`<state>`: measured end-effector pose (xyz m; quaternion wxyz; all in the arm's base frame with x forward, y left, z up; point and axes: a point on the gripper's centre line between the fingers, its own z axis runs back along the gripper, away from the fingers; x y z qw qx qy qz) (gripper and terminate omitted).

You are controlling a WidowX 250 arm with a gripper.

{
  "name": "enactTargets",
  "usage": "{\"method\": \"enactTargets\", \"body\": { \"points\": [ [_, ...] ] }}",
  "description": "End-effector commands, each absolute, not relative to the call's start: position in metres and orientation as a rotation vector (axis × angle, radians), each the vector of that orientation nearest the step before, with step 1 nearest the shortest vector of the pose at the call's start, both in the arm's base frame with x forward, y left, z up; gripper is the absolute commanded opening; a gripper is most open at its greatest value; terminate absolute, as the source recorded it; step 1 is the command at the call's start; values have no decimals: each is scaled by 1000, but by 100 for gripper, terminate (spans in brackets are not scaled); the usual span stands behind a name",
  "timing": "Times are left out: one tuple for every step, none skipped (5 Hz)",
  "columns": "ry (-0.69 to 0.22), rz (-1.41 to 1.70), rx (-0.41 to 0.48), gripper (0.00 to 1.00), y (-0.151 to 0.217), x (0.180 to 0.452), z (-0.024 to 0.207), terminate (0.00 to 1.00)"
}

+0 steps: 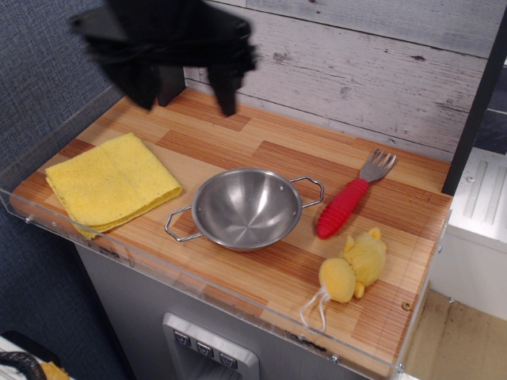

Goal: Move yellow bottle directly above silver bowl.

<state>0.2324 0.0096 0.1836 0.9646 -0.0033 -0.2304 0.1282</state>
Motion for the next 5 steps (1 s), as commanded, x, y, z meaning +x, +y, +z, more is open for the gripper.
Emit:
{"method": "enactTargets", "body": {
  "points": [
    [-467,125,-62,100,-33,253,180,0],
    [-464,57,-73,100,-56,259,161,0],
    [-478,2,-84,100,-78,269,142,0],
    [-458,-32,-84,100,-90,274,123,0],
    [-438,-40,-97,100,-96,274,106,0]
  ]
}}
